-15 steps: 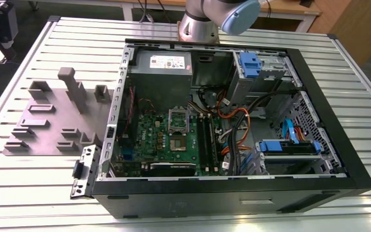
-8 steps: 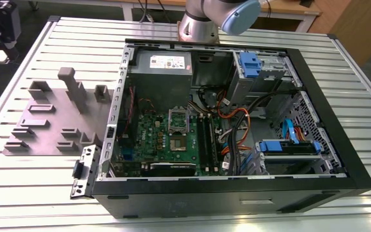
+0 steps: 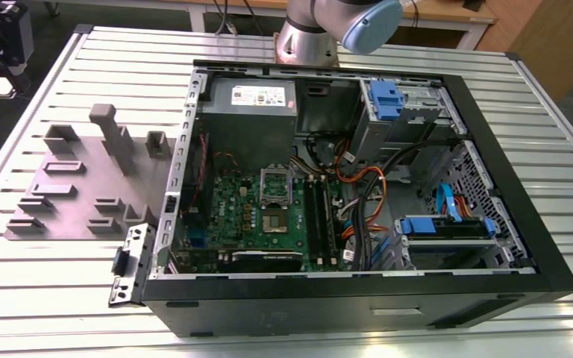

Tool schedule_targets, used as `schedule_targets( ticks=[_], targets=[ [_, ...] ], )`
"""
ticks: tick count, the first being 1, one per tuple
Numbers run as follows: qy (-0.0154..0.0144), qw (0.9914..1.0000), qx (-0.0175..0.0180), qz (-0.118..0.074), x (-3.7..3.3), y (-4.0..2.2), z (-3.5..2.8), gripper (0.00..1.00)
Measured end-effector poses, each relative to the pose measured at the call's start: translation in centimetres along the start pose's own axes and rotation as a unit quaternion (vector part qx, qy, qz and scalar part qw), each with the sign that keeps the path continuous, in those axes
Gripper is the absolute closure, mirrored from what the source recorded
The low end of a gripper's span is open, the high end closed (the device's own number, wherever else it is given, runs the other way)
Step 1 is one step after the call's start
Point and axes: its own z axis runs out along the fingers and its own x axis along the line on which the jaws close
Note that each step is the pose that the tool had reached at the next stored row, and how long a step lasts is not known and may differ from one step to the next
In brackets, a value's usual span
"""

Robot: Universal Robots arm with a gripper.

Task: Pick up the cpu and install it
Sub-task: 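Pick up the cpu and move it towards the insertion slot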

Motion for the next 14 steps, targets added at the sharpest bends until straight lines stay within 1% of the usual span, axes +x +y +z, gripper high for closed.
schedule_targets(
  ticks=[7, 11, 14],
  targets=[
    [0.0000, 1.00000, 0.0000, 0.000, -0.06, 0.00, 0.00, 0.53],
    [0.0000, 1.00000, 0.0000, 0.000, -0.56, -0.02, 0.00, 0.53],
    [0.0003, 1.00000, 0.0005, 0.000, -0.65, -0.01, -0.10, 0.53]
  ],
)
